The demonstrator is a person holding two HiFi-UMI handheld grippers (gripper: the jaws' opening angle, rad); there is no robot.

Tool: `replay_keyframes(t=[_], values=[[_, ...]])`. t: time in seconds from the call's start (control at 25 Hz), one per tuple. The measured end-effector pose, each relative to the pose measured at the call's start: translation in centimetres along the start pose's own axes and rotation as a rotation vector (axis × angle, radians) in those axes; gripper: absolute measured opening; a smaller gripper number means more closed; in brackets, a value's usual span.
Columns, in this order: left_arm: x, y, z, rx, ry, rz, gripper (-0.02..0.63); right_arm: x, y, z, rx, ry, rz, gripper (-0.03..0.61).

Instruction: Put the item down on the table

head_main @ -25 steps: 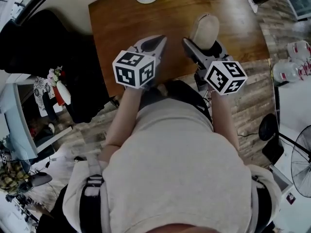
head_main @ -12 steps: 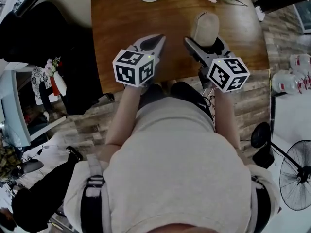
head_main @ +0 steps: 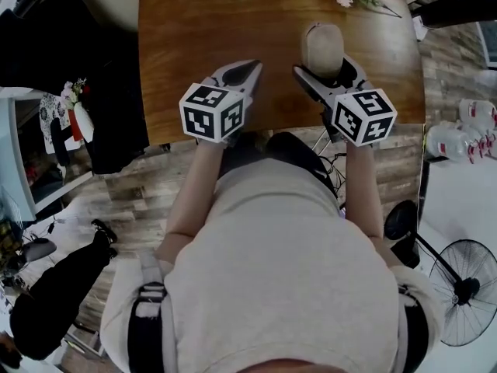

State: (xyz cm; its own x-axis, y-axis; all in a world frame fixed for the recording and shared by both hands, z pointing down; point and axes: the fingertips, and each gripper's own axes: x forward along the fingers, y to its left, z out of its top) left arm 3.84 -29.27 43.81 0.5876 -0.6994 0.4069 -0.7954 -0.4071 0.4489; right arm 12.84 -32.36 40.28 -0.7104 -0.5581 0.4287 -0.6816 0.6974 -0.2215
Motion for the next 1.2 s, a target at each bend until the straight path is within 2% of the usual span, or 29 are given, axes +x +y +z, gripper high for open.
replay_keyframes(t=[0.24,0.6,0.84,1.2], values=[[1.6,0.5,-1.9,-0.002,0.058,0.011,0.014,2.1,-1.6,-2.6,-0.018,0.121,0.074,0.408],[4.0,0.8,-4.6,-0.029,0.133,0.023,0.015,5.6,-4.7,-7.3,-0.116,0.316,0.107,0.408],[5.1,2.3,-5.8,-0.060,0.150,0.048,0.015,7.8,-6.7,-10.5,-0.170,0.440,0.144,0.408],[6.3,3.6,-6.1,-0.092,0.142,0.065,0.015,10.0,-9.5,-13.3,-0.236,0.572,0.127,0.408]])
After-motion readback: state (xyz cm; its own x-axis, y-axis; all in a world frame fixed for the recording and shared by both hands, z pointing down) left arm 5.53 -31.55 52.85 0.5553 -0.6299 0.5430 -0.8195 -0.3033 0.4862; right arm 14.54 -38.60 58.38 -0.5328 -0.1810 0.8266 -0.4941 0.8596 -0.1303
